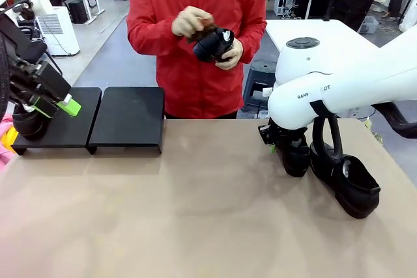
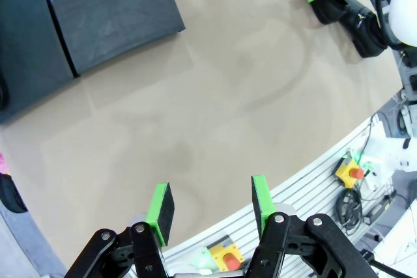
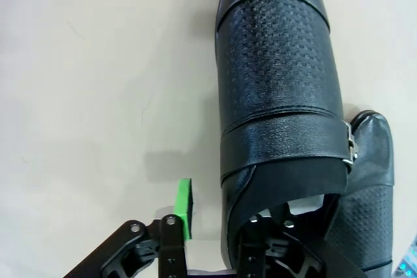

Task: Organize the shoes by placing them on the stand.
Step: Pick up one Shoe and place it in the middle of the table.

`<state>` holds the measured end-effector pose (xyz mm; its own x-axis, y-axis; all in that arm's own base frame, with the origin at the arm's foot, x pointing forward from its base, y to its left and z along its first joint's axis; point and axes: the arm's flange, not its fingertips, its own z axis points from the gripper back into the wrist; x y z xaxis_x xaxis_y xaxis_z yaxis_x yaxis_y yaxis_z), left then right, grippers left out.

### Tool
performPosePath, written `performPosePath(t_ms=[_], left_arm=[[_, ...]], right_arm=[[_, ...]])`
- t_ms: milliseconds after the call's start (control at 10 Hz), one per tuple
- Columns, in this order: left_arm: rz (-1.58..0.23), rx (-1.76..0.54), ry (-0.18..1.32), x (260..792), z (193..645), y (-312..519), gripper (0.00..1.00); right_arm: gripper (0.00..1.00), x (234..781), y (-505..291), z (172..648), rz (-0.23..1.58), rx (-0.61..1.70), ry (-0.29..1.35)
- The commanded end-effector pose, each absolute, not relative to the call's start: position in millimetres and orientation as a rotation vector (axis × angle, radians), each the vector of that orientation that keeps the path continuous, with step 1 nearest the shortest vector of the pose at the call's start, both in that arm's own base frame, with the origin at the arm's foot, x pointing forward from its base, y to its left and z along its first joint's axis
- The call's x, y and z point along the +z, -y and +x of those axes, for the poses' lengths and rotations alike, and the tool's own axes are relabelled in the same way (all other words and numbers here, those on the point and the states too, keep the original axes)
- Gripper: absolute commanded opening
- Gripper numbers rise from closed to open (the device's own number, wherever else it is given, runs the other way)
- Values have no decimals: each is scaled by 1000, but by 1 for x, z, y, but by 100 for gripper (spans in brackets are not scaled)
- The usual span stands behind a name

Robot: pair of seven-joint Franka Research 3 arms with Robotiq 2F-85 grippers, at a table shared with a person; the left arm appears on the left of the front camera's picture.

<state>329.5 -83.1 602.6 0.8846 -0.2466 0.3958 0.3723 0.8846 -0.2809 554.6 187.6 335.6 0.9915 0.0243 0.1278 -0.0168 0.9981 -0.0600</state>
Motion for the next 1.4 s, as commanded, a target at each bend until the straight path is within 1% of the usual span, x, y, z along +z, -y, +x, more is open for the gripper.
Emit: performPosePath(t_ms=[0, 300, 400, 500, 600, 700, 800, 1000, 1200, 1300], left_arm=[[-384, -343, 358, 603, 329, 82, 64], [-384, -343, 358, 603, 329, 82, 64], [-384, -343, 358, 603, 329, 82, 64], [-384, -343, 358, 603, 329, 82, 64], [-384, -343, 358, 603, 329, 82, 64], [-384, -343, 358, 603, 329, 82, 64], [-384, -343, 358, 603, 329, 82, 64], [-384, -343, 358, 603, 329, 82, 64], [-384, -343, 358, 603, 329, 82, 64], [-384, -343, 358, 603, 329, 82, 64]], right_arm=[[0, 339, -189, 557, -83, 11, 147], [0, 340, -186, 557, -93, -3, 144], [0, 345, -183, 555, -107, -22, 148], [0, 358, -185, 543, -124, -55, 165], [0, 385, -192, 522, -129, -103, 163], [0, 410, -210, 488, -130, -123, 205], [0, 427, -245, 440, -83, -111, 195], [0, 425, -304, 373, -14, -72, 133], [0, 404, -355, 348, 20, -9, 103], [0, 397, -375, 341, 56, -22, 142]])
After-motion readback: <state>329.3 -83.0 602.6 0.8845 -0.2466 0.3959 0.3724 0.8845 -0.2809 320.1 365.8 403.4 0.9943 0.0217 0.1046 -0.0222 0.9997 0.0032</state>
